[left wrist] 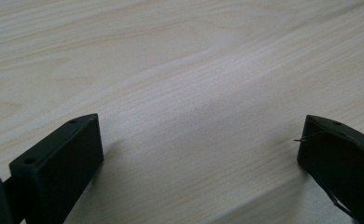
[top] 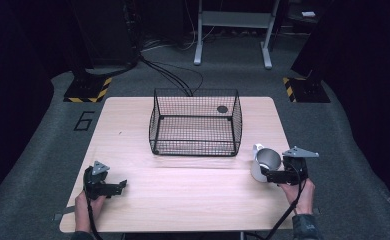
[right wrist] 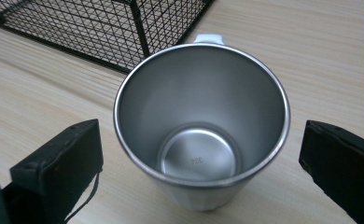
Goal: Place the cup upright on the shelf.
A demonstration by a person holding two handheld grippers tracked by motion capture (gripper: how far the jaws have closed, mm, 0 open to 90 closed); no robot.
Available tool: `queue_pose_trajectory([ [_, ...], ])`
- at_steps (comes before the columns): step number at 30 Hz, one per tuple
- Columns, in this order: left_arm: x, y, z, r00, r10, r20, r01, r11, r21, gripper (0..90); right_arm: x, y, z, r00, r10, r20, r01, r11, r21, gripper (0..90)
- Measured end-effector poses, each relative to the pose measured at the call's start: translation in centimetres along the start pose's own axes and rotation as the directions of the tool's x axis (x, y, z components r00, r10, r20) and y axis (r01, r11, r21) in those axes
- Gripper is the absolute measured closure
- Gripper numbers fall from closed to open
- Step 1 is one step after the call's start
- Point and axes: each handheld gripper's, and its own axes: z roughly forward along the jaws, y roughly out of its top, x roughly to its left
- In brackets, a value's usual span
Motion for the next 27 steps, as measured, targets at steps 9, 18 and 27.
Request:
queue_pose_trajectory([
  [9,0.0,0.0,0.0,1.0000,-0.001,0.001,0.001,1.0000,0.003,0.2,0.4,1.5,2.0,0.9997,-0.003,0.024,0.002,0.998,0.057,0.0],
  [18,0.0,0.0,0.0,1.0000,0.000,0.001,0.000,1.0000,0.000,0.2,0.8,1.9,2.4,0.9981,0.001,0.062,-0.007,0.996,0.094,4.7],
  [27,0.0,0.0,0.0,1.0000,0.000,0.002,0.000,1.0000,0.002,0.1,0.9,1.9,2.4,0.9978,0.012,0.065,-0.019,0.994,0.105,5.2],
])
